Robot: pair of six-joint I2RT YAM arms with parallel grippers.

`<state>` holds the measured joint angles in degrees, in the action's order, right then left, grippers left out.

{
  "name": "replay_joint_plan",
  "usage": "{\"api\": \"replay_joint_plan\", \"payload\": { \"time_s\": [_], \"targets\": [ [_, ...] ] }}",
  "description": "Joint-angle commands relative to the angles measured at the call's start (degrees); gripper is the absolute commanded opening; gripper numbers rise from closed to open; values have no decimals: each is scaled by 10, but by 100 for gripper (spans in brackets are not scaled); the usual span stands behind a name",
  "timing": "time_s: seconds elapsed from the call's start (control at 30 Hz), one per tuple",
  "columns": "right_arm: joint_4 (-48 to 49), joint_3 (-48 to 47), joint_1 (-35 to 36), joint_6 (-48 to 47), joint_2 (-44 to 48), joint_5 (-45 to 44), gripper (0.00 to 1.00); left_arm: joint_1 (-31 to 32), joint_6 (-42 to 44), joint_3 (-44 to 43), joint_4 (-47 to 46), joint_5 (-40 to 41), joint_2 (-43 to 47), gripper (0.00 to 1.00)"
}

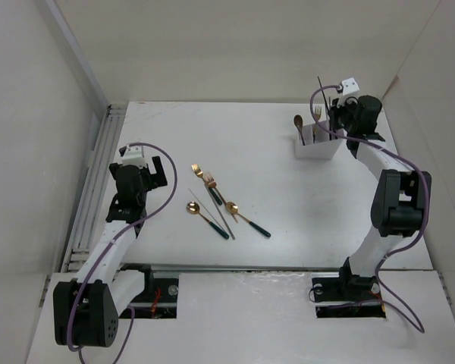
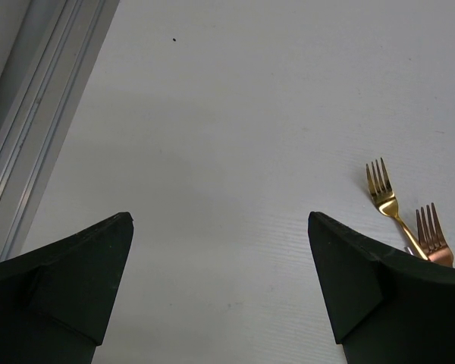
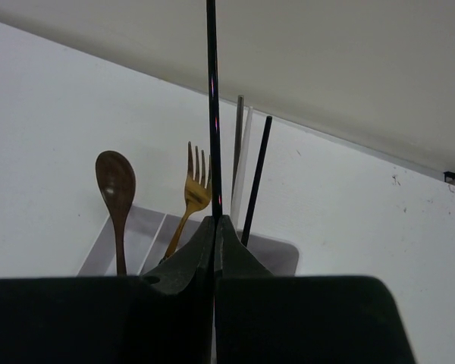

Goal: Sort the eating utensils into containers

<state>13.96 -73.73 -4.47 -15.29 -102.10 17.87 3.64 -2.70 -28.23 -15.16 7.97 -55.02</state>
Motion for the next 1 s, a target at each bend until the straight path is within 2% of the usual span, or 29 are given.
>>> {"api": "replay_joint_plan", "payload": {
  "time_s": [0.0,0.3,0.33,0.37,0.4,0.57,0.8,0.9,0.97],
  "targets": [
    [65,1,-6,-3,2,8,0,-2,9,-27,-24,-4,4,100],
    [65,36,-12,3,8,-6,1,-2,9,-22,-35,-4,4,100],
    [65,36,-12,8,9,-6,4,-2,9,-17,-35,-4,4,100],
    [65,42,-12,8,9,-6,15,-2,9,-17,-35,-4,4,100],
    [65,42,-12,8,14,-6,21,-2,9,-17,-35,-4,4,100],
    [65,47,-12,14,36,1,39,-2,4,-11,-35,-4,9,100],
    [65,47,-12,34,121,5,53,-2,-2,-6,-35,-4,20,100],
    [19,54,40,27,169,-41,59,-2,-7,-6,-29,-9,25,100],
    [-73,32,93,8,176,-29,61,-2,-13,-6,-29,-15,26,100]
  ]
}}
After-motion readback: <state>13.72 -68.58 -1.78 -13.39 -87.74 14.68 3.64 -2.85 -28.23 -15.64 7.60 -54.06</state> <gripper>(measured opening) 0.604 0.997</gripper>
